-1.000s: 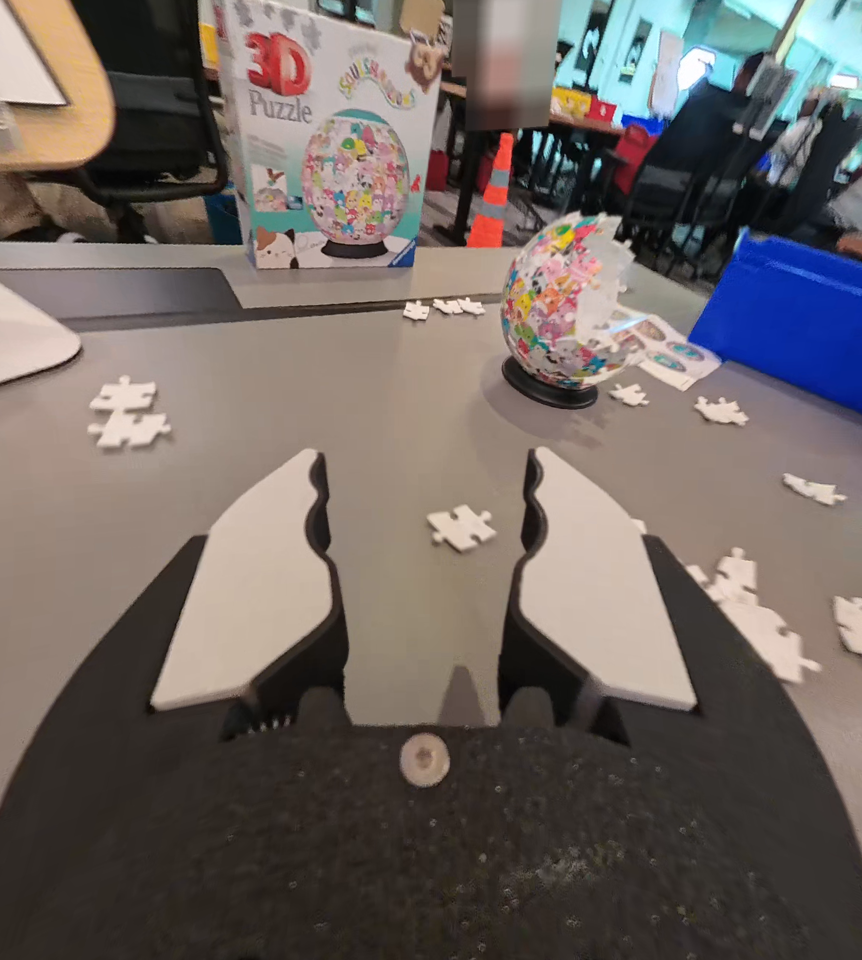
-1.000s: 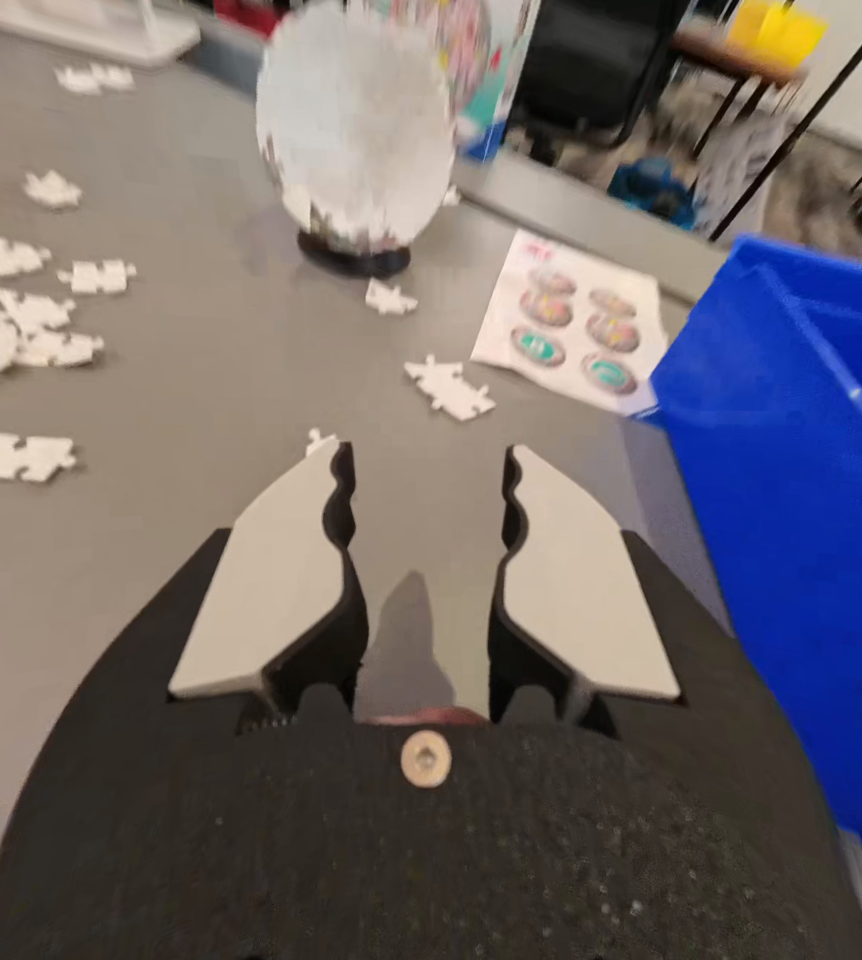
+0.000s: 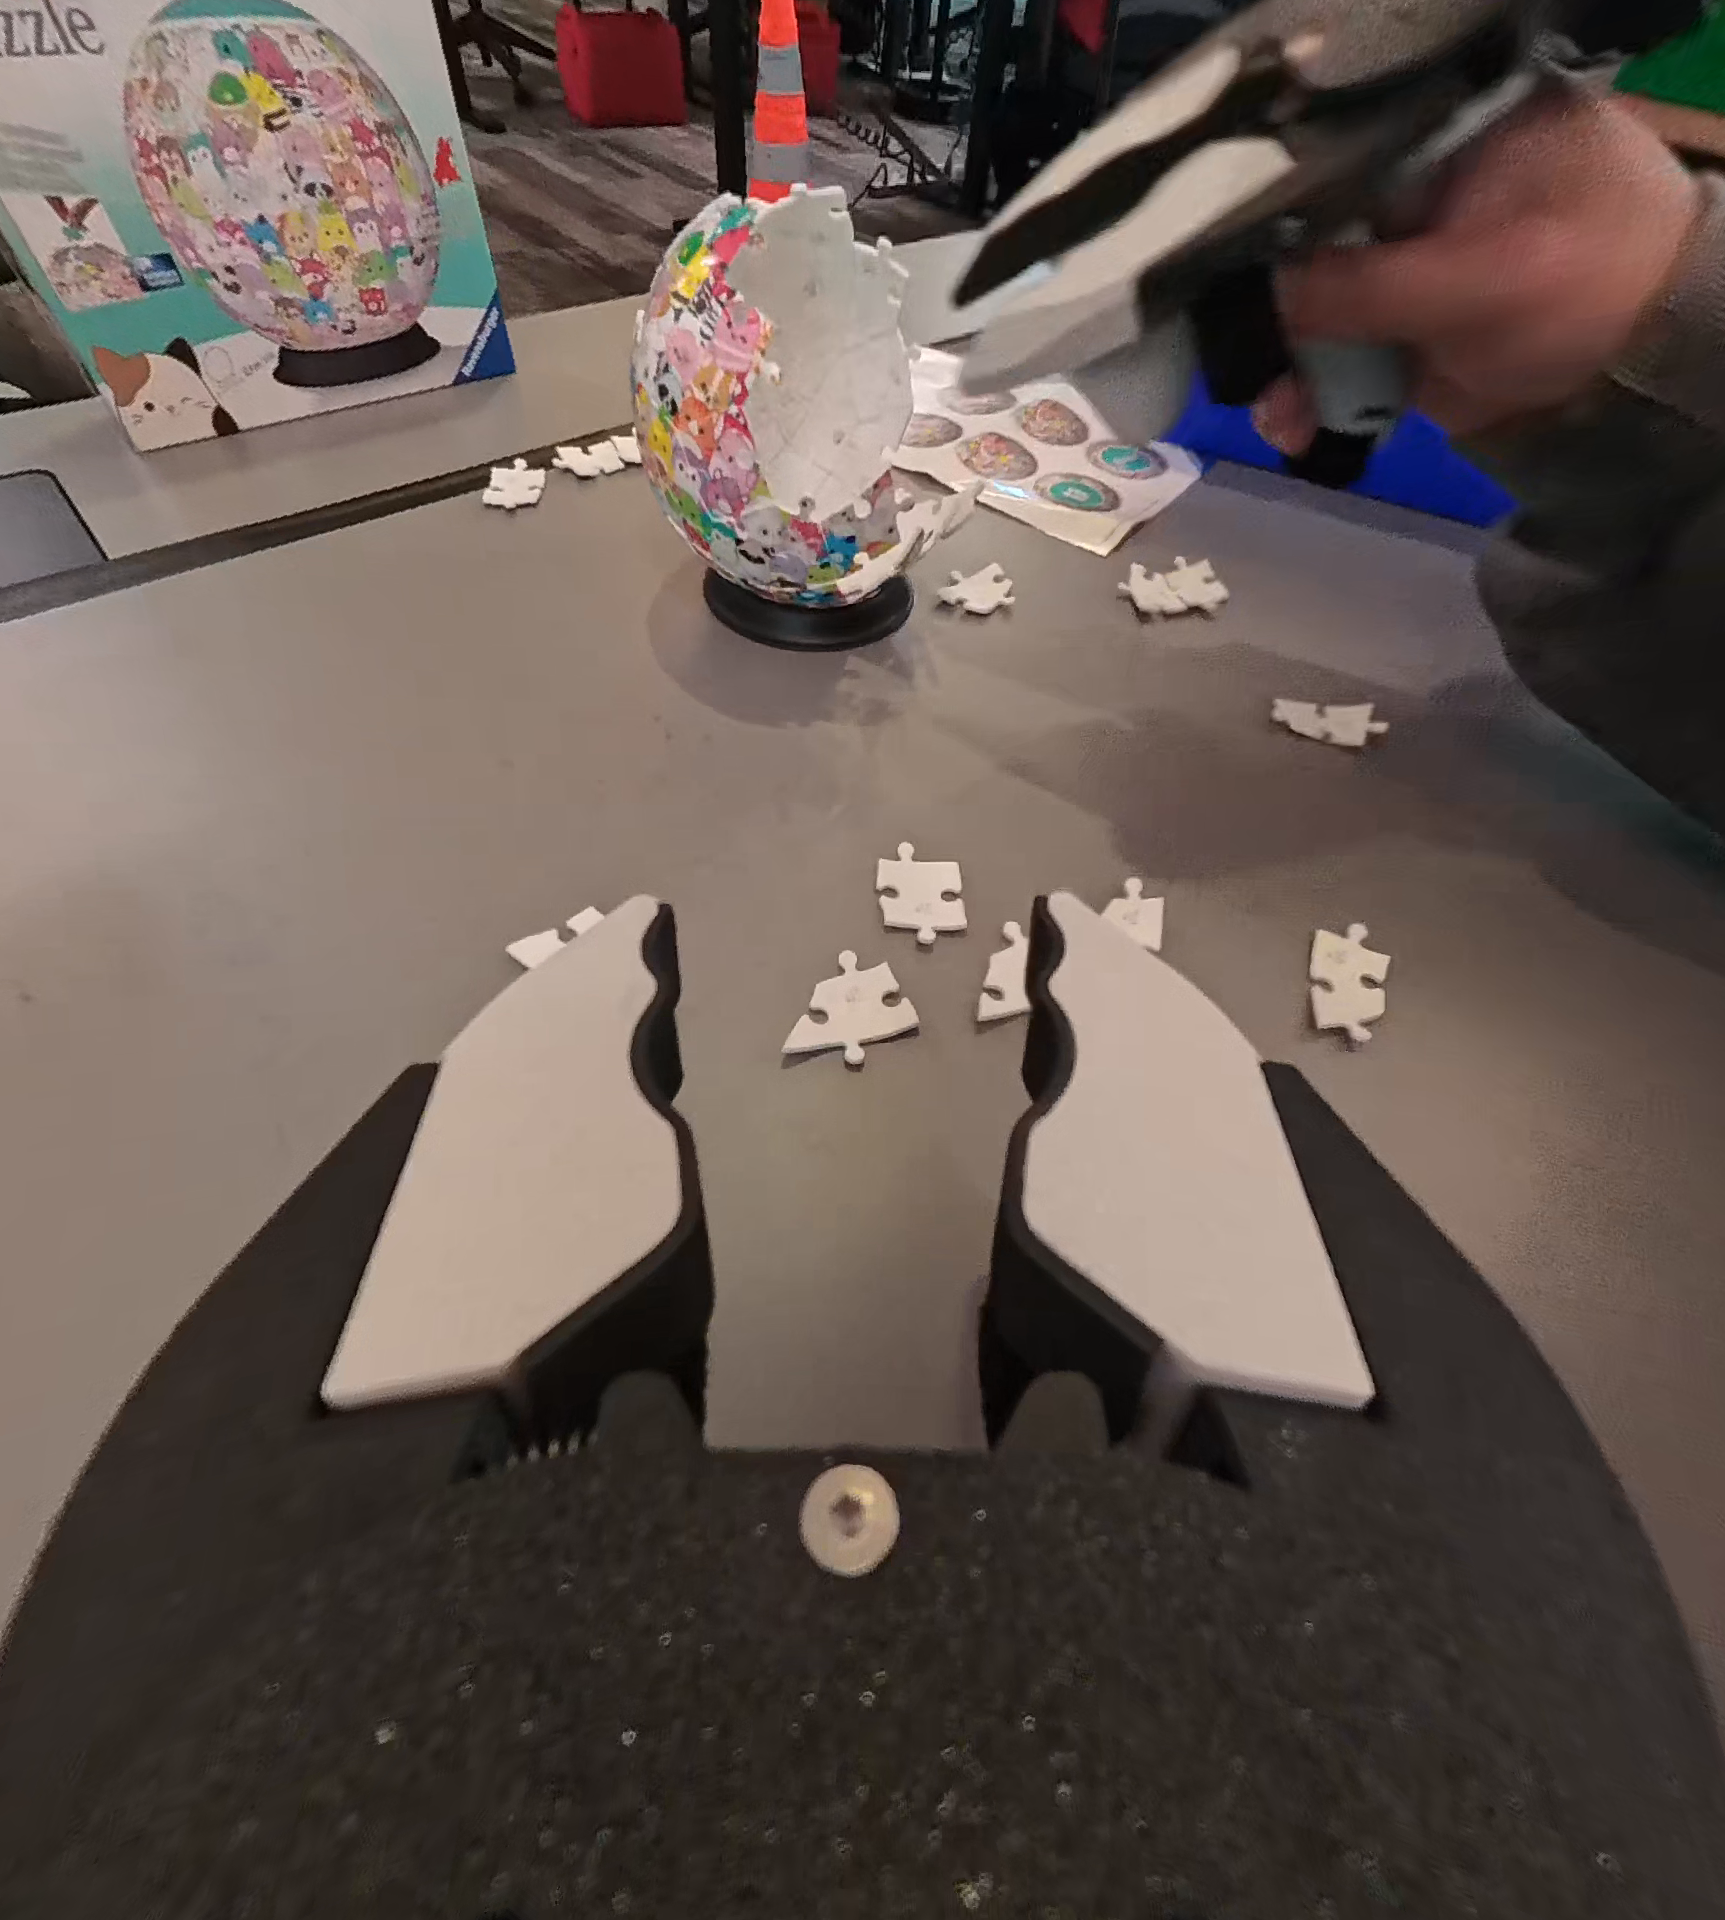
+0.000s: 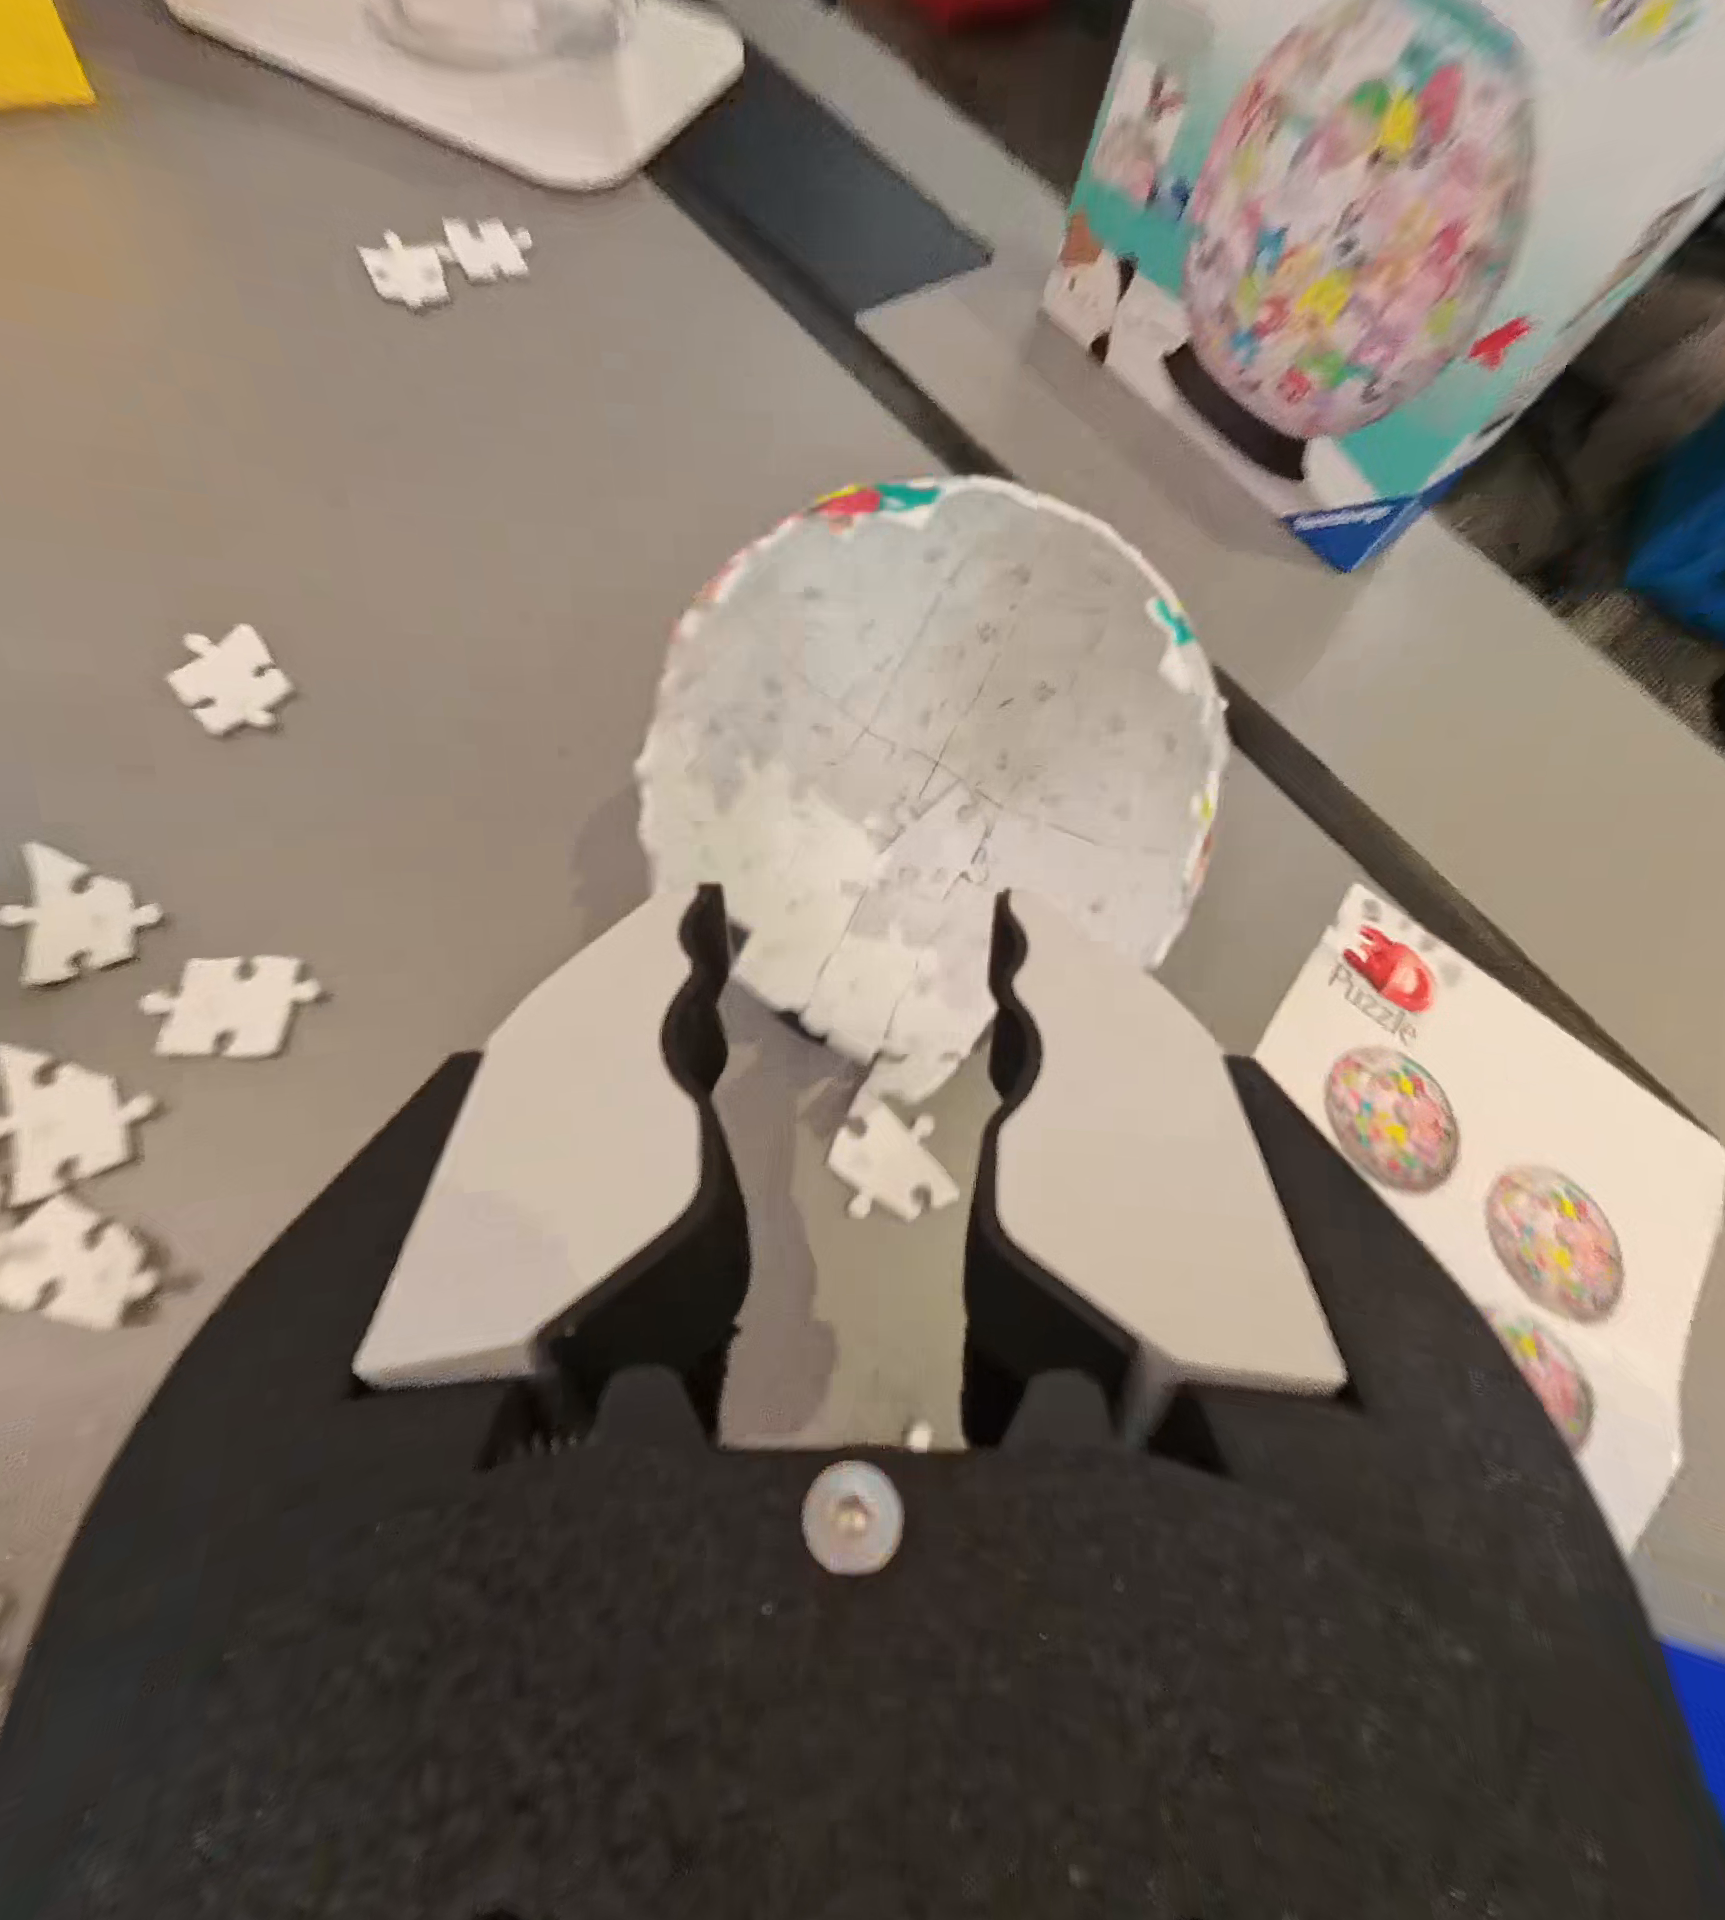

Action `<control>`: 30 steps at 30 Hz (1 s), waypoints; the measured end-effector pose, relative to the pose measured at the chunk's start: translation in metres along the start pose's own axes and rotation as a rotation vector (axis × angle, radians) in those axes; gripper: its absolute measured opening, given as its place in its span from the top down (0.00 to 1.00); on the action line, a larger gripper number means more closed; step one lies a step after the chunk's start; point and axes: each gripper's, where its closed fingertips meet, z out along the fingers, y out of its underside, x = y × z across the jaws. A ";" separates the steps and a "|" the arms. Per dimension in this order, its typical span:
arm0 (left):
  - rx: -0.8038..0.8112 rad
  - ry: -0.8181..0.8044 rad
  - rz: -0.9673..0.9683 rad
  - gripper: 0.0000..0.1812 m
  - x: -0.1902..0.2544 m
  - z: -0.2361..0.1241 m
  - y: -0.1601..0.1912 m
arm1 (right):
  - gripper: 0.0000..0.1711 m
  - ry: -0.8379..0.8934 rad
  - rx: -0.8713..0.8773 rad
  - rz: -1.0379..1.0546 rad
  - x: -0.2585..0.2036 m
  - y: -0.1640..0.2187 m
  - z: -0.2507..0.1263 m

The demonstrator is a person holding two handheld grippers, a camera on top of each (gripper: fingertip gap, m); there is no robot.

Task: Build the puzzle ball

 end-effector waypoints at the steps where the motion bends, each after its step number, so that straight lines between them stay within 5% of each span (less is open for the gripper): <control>1: -0.004 0.000 0.004 0.65 0.000 0.002 0.001 | 0.72 -0.017 -0.050 -0.009 0.004 0.001 0.015; 11: -0.055 0.028 -0.033 0.64 -0.007 0.015 0.014 | 0.79 0.045 -0.318 -0.131 0.020 0.017 0.086; 30: -0.066 0.053 -0.031 0.64 -0.004 0.018 0.017 | 0.78 0.066 -0.572 -0.051 0.016 0.041 0.096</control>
